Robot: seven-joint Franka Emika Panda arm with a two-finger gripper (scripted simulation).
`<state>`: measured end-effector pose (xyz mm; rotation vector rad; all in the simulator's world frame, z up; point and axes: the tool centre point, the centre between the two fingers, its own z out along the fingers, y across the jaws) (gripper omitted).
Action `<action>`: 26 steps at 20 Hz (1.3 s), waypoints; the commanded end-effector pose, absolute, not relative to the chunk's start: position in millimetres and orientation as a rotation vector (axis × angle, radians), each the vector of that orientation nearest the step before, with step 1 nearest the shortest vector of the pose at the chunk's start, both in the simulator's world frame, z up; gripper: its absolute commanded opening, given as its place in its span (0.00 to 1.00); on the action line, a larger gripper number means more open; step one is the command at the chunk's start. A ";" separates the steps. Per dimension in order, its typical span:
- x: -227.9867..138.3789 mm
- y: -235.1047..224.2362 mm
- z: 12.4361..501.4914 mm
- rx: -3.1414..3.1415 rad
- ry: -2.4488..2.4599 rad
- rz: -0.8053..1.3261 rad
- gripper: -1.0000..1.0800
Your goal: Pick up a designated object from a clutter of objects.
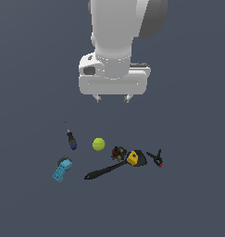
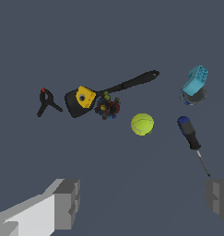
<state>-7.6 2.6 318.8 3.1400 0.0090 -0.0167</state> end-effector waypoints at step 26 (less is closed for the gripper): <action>24.5 8.9 284.2 3.113 0.060 -0.013 0.96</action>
